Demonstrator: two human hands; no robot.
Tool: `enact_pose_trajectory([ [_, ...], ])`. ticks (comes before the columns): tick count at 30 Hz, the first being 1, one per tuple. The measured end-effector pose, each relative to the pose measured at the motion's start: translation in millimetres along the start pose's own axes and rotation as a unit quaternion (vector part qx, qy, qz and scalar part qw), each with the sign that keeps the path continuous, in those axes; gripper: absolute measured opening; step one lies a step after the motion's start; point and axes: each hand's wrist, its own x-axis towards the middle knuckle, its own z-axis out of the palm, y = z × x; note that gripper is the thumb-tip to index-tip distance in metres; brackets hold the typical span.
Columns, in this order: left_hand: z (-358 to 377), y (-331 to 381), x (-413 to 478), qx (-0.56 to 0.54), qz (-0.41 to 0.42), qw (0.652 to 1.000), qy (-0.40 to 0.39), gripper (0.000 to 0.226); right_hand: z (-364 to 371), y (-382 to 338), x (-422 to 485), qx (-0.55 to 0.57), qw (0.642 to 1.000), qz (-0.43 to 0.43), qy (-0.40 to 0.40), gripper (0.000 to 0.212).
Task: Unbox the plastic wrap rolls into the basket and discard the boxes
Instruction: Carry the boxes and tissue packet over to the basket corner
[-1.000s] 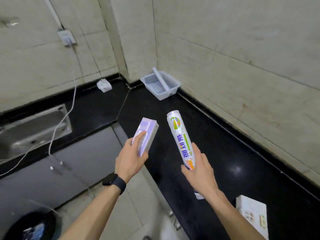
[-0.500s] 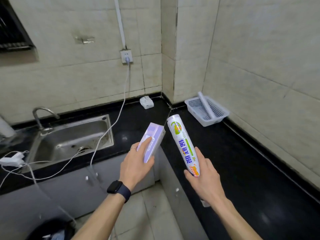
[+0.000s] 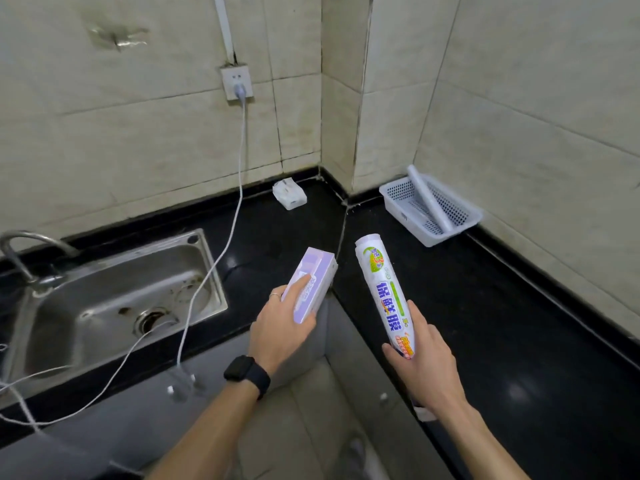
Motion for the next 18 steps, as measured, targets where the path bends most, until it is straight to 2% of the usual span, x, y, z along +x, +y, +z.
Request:
enact_pose_trajectory([
  [7, 18.8, -4.5, 110.3, 0.002, -0.006, 0.999, -0.034, 0.068, 31.1, -3.6, 105.7, 0.001, 1.0, 0.018, -0.005, 0.095],
  [13, 34.9, -5.3, 201.2, -0.001, -0.03, 0.998, -0.051, 0.07, 56.4, -7.0, 197.3, -0.004, 0.998, 0.034, -0.053, 0.095],
  [18, 67.6, -24.5, 247.9, -0.001, -0.074, 0.991, -0.113, 0.071, 87.1, 1.2, 245.4, 0.0, 0.992, 0.071, -0.101, 0.096],
])
